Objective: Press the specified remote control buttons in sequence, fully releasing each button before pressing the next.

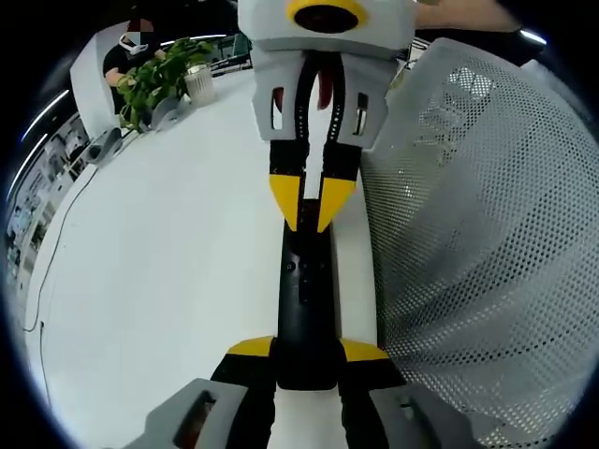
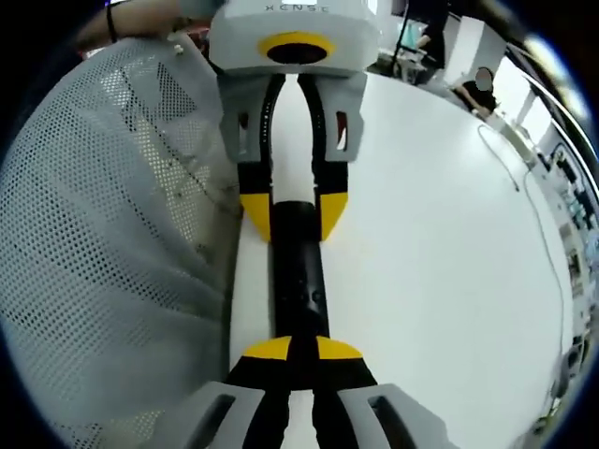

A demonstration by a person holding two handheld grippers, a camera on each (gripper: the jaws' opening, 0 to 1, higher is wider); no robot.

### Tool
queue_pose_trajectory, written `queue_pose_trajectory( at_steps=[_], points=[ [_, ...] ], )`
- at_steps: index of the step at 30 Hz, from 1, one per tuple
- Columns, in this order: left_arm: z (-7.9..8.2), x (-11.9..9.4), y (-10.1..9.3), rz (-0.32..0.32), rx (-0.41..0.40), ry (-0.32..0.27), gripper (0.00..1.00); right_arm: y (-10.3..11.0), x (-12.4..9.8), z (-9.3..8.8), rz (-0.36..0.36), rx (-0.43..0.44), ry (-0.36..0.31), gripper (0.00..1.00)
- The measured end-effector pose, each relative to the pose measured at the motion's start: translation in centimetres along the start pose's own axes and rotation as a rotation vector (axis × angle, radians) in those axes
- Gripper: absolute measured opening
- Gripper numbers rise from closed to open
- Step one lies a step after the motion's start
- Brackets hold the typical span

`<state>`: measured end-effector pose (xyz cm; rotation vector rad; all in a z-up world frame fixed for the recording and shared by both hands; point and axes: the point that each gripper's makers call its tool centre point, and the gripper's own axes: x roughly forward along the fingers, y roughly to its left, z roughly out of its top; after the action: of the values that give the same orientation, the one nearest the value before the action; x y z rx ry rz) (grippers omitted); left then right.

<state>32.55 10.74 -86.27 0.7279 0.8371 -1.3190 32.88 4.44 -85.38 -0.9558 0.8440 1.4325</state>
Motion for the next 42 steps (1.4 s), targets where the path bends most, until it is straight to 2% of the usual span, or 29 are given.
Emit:
queue_pose_trajectory(
  at_steps=[6,7,12,14,19,27,32,42],
  points=[
    [0.01,0.03,-0.02,-0.001,0.003,0.006,0.25,-0.16,-0.06,-0.19,-0.012,0.042,-0.012,0.04],
    [0.01,0.03,0.0,0.0,0.002,0.005,0.25,-0.21,-0.09,-0.17,-0.016,0.087,-0.029,0.04],
    [-0.02,0.01,-0.02,0.003,-0.001,0.001,0.25,0.1,-0.17,-0.14,-0.032,0.038,-0.028,0.04],
    [-0.01,0.0,-0.03,0.004,0.0,0.002,0.25,0.0,-0.34,-0.33,-0.017,0.072,-0.03,0.05],
    [0.0,-0.01,0.02,0.003,-0.001,0.004,0.25,-0.01,-0.31,-0.42,-0.014,0.081,-0.032,0.04],
    [0.0,0.01,0.01,0.002,0.003,0.01,0.25,-0.22,-0.12,-0.27,-0.035,0.044,0.023,0.01],
    [0.0,-0.01,0.02,0.004,-0.001,0.007,0.25,-0.26,-0.36,-0.52,-0.039,0.095,-0.033,0.02],
    [0.04,-0.02,0.01,0.003,0.0,0.004,0.25,-0.16,-0.42,-0.42,-0.055,0.039,-0.011,0.0]
  ],
)
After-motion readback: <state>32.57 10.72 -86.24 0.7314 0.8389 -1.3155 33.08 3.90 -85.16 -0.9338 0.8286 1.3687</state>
